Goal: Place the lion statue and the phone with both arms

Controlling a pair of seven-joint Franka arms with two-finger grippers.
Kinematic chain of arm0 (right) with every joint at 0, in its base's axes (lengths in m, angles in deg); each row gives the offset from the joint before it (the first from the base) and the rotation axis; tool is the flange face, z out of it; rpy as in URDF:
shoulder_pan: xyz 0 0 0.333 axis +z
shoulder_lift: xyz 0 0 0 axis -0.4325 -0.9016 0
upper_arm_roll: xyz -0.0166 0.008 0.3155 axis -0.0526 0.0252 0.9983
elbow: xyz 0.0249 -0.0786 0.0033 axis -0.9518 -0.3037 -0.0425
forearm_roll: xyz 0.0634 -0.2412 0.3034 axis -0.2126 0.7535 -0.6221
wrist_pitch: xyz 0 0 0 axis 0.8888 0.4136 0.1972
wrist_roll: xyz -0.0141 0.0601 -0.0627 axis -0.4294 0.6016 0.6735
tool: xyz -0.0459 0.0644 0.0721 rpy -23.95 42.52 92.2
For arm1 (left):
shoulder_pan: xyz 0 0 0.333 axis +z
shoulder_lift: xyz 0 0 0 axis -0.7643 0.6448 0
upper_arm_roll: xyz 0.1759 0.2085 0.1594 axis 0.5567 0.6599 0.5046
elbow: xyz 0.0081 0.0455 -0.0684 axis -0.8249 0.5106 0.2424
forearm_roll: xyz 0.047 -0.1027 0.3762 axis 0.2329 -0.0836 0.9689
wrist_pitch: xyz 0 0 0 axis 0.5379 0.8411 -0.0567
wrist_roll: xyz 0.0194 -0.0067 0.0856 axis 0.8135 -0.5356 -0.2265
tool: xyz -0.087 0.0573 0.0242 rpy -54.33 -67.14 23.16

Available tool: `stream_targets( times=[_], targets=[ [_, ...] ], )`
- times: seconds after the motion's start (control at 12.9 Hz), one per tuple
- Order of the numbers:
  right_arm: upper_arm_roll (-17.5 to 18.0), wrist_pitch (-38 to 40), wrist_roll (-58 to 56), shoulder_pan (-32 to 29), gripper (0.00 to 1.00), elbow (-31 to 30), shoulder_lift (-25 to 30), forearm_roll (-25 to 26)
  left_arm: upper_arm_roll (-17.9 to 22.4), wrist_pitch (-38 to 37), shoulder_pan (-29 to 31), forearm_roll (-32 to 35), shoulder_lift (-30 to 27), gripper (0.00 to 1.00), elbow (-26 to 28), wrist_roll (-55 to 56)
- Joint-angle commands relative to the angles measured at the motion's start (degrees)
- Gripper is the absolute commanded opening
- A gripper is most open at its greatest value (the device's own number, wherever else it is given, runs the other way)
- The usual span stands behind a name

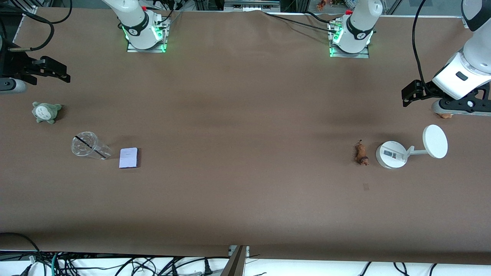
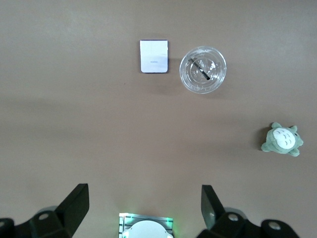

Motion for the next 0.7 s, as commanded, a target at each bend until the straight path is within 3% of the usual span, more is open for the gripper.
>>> stream_targets(
  times=[0.0,0.62],
  targets=[
    [1.43,-0.42,-0.31,-0.82,1.0,-0.09,-0.86,0.82,-0.02,-0.87,-0.09,-0.91,-0.54,1.0,-0.51,-0.65],
    [1.43,0.02,-0.22,-0.03,1.0,2.11,-2.18,0.82,0.06,-0.87,-0.09,-1.08,-0.54,1.0,-0.51,-0.65]
  ],
)
